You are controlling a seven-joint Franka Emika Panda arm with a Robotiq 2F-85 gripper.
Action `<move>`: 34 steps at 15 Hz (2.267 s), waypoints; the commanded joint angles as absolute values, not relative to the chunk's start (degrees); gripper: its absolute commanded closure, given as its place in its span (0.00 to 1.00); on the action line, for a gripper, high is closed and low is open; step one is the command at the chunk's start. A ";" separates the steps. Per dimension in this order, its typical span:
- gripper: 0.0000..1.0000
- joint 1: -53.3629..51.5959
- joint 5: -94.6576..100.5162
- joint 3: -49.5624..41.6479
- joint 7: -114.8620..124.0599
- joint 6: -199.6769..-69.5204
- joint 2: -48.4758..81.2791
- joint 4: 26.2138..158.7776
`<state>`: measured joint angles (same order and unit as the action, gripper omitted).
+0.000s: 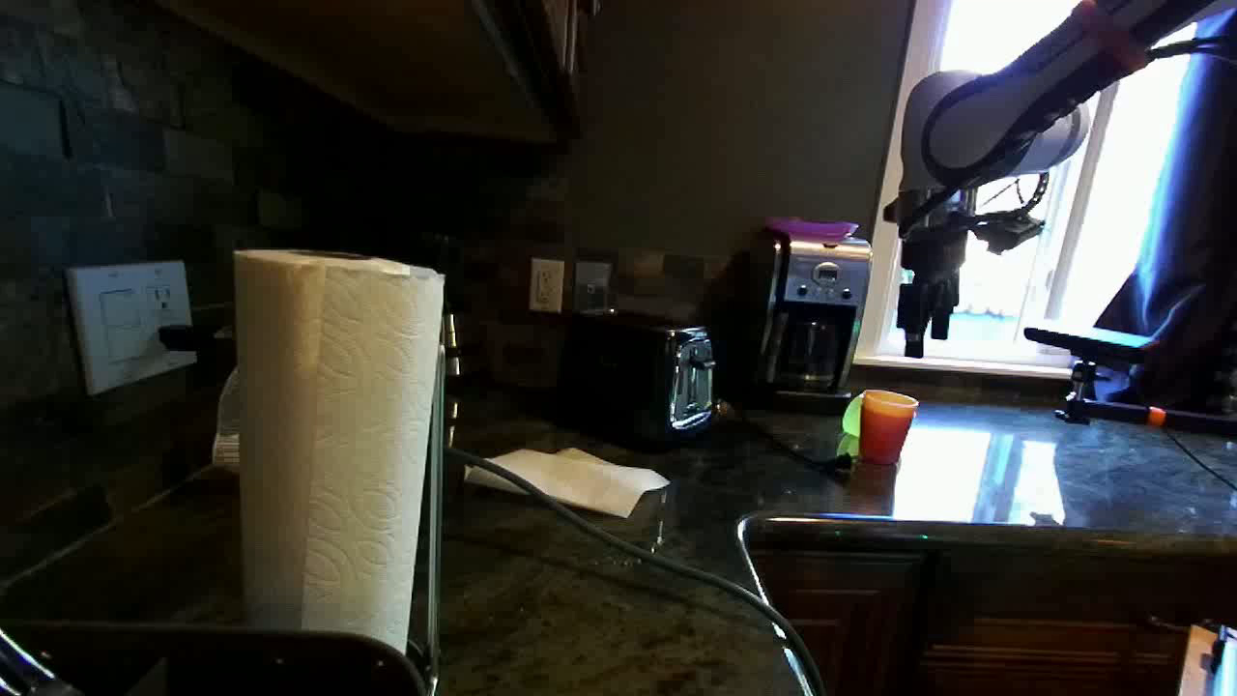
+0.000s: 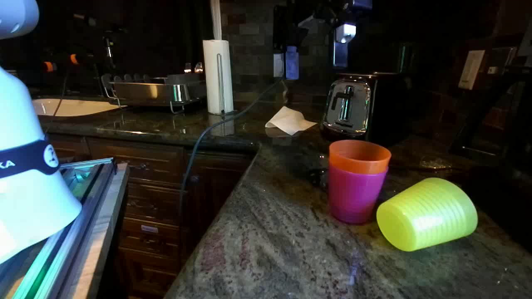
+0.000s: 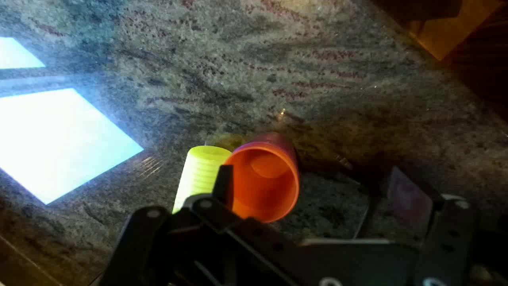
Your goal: Move the stacked cups to the left.
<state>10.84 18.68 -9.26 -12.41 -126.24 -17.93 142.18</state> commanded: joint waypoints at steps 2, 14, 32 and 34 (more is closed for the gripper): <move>0.00 10.58 18.74 -9.48 -12.35 -126.11 -17.95 142.12; 0.00 9.35 4.69 -13.87 -20.26 -128.42 -11.46 142.03; 0.62 10.38 -1.61 -12.63 -25.95 -149.20 1.76 142.05; 0.78 10.71 -0.95 -12.44 -25.57 -147.72 1.71 142.13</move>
<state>9.93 -0.40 -13.04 -24.92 -148.75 0.88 142.43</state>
